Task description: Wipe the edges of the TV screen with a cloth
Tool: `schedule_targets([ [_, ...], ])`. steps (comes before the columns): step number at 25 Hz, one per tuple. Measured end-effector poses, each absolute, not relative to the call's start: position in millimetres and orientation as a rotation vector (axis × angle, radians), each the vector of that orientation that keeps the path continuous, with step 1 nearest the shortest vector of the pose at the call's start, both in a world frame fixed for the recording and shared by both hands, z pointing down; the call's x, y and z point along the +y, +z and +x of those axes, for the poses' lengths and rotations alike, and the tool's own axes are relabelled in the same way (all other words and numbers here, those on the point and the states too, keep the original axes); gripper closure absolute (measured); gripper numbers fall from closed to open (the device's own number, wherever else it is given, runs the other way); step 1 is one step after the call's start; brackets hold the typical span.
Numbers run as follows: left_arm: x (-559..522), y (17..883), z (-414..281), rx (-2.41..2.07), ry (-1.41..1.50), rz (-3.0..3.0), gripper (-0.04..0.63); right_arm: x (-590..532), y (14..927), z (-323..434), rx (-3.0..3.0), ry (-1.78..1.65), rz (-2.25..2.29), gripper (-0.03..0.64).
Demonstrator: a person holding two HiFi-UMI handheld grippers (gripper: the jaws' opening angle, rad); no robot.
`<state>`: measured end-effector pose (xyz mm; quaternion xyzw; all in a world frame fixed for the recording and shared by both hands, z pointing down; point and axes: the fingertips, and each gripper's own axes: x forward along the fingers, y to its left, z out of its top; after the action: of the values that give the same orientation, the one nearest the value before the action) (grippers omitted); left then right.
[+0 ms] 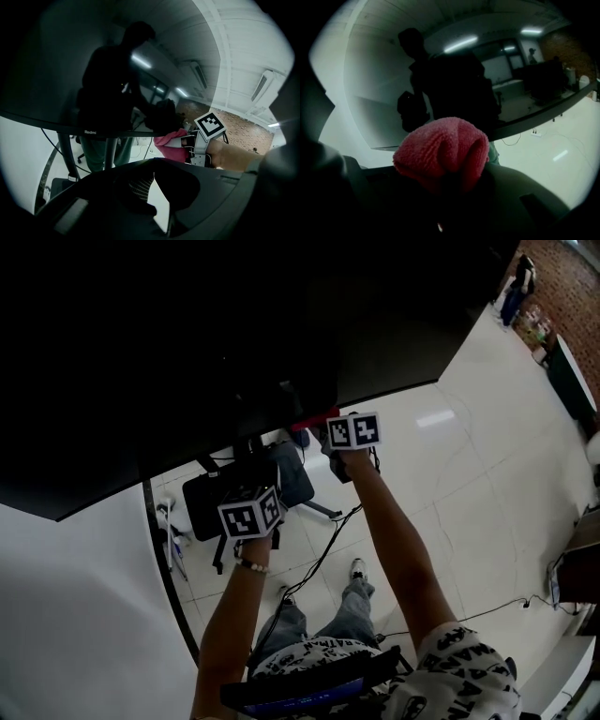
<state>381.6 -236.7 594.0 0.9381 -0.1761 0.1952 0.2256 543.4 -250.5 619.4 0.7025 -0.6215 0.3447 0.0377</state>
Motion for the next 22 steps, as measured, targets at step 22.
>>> schedule_targets([
  [22, -148, 578, 596, -0.48, 0.49, 2.579, 0.594, -126, 611, 778, -1.847, 1.086, 2.149, 0.571],
])
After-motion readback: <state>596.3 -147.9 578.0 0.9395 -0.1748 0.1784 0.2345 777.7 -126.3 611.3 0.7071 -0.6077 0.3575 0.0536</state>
